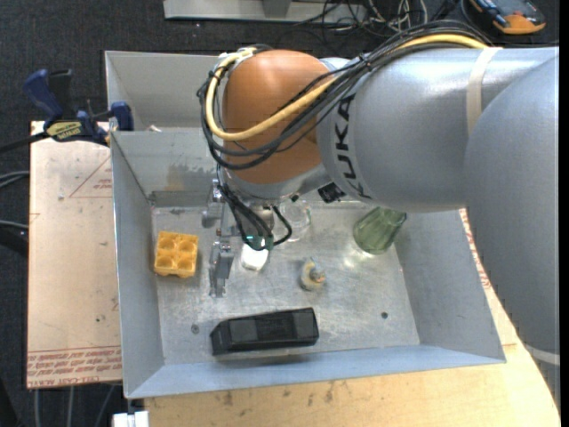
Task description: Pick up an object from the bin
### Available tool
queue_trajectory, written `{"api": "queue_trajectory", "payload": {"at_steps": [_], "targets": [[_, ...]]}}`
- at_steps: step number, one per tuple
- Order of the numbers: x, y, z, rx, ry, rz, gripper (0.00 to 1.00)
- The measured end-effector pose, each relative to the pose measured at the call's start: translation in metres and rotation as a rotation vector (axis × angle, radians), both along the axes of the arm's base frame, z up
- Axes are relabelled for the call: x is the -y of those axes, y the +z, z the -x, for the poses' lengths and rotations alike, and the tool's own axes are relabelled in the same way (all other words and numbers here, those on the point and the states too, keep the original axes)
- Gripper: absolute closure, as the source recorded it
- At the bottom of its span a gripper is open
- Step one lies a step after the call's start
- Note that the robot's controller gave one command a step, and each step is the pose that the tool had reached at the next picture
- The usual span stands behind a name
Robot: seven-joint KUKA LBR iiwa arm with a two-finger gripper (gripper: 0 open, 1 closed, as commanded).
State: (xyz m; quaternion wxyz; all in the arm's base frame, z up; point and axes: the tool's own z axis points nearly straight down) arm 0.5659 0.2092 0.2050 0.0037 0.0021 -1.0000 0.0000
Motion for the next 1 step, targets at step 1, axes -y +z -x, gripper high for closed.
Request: {"api": "queue_trajectory", "payload": {"at_steps": [1], "targets": [[0.0011,0.0049,-0.0019,0.008,-0.004,-0.002,0.00]]}}
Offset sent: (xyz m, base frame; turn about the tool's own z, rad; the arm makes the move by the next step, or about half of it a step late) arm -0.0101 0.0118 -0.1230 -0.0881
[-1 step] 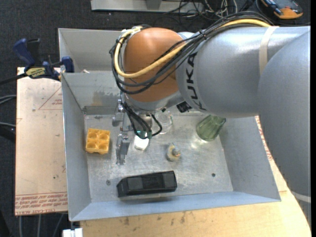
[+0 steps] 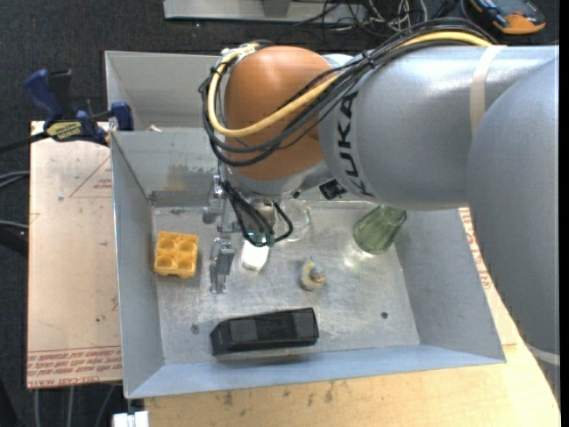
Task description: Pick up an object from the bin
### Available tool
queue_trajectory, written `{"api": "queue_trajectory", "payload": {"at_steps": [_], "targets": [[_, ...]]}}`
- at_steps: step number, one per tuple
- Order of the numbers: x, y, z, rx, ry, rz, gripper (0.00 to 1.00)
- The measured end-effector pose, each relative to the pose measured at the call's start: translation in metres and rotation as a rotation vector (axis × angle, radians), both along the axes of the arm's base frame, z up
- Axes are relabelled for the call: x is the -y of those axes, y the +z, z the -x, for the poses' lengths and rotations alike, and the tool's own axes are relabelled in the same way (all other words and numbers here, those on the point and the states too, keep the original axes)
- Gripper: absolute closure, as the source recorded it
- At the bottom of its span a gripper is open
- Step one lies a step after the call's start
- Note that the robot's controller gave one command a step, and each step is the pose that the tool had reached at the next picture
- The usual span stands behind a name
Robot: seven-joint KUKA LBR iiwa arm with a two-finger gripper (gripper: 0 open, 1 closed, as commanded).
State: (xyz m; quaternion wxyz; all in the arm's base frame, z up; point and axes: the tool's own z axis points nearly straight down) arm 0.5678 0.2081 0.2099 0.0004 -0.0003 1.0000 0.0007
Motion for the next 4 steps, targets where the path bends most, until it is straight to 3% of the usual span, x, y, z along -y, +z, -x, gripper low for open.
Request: {"api": "queue_trajectory", "payload": {"at_steps": [1,2,3,4], "targets": [[-0.006,-0.049,0.003,0.007,0.036,-0.002,0.00],[-0.014,-0.100,-0.009,0.002,0.116,0.000,0.00],[-0.029,-0.130,-0.063,0.012,0.027,0.000,0.00],[-0.026,-0.132,-0.054,0.023,0.669,0.000,1.00]]}}
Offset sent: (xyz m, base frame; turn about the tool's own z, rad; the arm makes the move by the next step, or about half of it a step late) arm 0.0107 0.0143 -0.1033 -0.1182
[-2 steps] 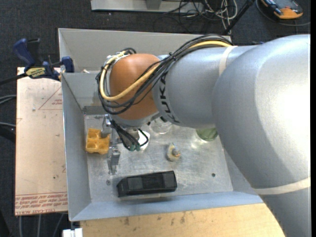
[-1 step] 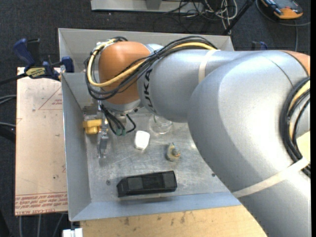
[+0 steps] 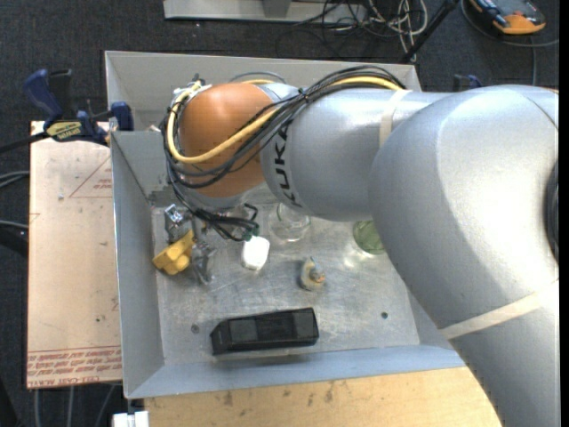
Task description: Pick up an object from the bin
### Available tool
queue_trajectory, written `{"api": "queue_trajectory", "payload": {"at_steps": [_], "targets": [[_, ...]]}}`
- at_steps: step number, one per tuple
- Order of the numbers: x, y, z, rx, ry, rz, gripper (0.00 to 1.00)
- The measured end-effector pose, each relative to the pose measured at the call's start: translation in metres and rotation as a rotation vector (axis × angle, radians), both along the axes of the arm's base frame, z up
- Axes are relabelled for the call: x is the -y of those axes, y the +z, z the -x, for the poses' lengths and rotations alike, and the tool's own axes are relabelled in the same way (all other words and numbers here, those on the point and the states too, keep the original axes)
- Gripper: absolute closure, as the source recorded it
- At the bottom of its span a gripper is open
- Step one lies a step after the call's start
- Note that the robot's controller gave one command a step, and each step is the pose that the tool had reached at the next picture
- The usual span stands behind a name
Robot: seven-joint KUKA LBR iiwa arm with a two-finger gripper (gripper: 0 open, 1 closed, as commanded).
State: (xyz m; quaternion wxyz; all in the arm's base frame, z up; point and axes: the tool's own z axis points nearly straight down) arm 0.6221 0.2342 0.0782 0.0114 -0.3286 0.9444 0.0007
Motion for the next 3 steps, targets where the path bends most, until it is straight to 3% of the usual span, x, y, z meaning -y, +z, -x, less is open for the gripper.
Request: {"api": "queue_trajectory", "payload": {"at_steps": [3], "targets": [[0.0000,0.0000,-0.0001,-0.001,0.000,-0.001,1.00]]}}
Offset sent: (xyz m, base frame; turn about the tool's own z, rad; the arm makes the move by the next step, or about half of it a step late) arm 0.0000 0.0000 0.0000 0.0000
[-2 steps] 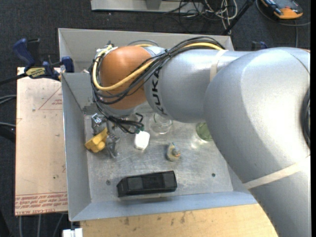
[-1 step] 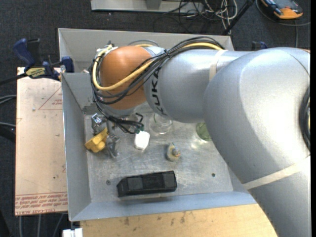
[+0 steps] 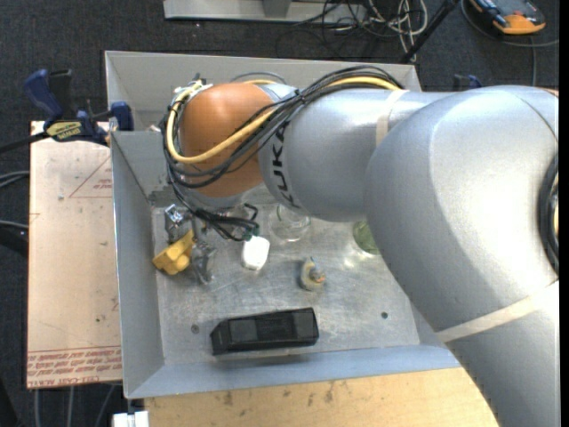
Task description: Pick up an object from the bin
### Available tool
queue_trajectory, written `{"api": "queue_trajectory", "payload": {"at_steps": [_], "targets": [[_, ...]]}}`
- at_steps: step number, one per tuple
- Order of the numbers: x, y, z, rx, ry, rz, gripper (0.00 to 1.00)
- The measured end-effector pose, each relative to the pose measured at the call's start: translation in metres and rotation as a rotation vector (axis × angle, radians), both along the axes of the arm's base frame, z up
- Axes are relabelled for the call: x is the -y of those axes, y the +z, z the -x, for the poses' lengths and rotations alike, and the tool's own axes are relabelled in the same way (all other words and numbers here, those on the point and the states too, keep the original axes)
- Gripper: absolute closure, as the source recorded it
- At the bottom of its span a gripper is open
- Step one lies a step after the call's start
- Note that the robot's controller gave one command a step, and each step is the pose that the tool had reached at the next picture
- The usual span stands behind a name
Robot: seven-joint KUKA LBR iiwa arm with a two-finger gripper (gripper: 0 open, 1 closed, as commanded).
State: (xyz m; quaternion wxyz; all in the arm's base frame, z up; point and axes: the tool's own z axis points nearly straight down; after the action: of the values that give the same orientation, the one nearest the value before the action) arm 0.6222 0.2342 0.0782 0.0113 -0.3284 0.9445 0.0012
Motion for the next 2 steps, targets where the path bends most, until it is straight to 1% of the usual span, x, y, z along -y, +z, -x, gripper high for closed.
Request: {"api": "queue_trajectory", "payload": {"at_steps": [2], "targets": [[-0.0001,0.0000,0.0000,0.000,0.000,0.000,1.00]]}}
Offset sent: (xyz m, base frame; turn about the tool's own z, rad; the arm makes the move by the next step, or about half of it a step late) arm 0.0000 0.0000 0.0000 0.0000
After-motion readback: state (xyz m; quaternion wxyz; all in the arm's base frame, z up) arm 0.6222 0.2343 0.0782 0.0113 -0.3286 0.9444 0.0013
